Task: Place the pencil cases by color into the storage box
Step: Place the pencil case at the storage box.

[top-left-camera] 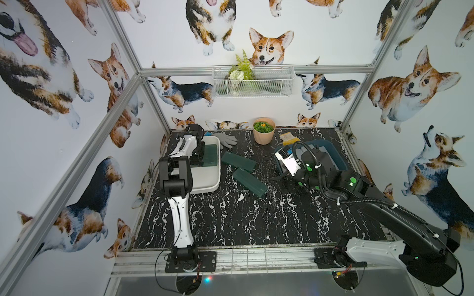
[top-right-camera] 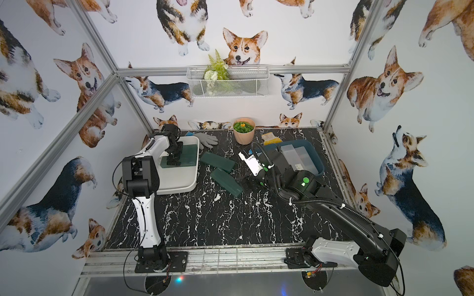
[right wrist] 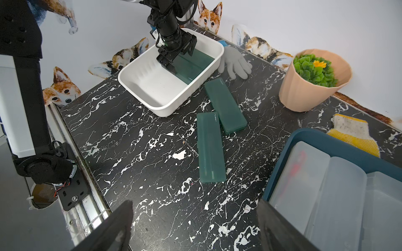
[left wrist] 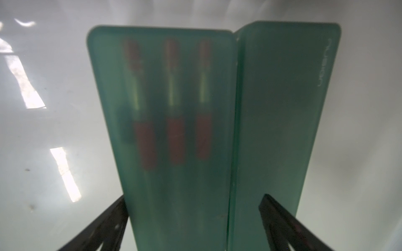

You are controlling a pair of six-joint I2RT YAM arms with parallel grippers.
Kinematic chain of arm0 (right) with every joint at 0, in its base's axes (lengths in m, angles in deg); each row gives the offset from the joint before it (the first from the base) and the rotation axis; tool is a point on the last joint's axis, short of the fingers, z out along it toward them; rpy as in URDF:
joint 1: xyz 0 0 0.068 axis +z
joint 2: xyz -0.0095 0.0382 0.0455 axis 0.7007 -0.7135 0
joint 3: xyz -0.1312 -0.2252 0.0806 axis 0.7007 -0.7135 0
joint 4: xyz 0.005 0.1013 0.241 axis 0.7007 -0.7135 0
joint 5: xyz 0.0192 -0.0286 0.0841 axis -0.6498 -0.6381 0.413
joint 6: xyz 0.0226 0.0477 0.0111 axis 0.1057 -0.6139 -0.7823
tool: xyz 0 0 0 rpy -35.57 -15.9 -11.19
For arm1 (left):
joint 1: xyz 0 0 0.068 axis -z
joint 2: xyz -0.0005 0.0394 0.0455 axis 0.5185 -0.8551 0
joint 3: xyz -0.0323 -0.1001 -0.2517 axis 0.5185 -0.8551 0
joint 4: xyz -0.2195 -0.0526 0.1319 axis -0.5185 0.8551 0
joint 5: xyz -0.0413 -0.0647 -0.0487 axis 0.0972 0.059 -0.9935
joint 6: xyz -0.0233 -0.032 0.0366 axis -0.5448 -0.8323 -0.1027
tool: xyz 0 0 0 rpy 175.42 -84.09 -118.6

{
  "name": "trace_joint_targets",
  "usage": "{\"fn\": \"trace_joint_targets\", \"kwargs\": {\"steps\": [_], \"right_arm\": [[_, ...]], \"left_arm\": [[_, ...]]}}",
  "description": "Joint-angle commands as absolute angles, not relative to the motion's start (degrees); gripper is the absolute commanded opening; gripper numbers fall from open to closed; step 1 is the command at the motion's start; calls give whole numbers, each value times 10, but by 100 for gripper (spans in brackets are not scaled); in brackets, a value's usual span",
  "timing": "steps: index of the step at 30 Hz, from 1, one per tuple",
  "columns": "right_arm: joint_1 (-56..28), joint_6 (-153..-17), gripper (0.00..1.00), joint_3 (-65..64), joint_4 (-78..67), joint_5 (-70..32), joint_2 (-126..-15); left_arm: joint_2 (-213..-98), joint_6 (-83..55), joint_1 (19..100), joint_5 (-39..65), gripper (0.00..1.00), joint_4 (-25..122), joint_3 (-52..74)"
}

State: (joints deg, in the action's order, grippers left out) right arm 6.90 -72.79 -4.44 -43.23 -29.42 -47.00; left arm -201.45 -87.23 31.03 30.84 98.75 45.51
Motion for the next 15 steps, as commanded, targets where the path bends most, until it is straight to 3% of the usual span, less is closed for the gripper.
{"fn": "trace_joint_targets", "kwargs": {"steps": [1, 15], "right_arm": [[70, -728, 89, -40, -431, -297, -469], [69, -731, 90, -46, -419, -284, -470]], "left_arm": [[-2004, -868, 310, 300, 98, 988, 453], [-1901, -676, 315, 285, 100, 1042, 440]]}}
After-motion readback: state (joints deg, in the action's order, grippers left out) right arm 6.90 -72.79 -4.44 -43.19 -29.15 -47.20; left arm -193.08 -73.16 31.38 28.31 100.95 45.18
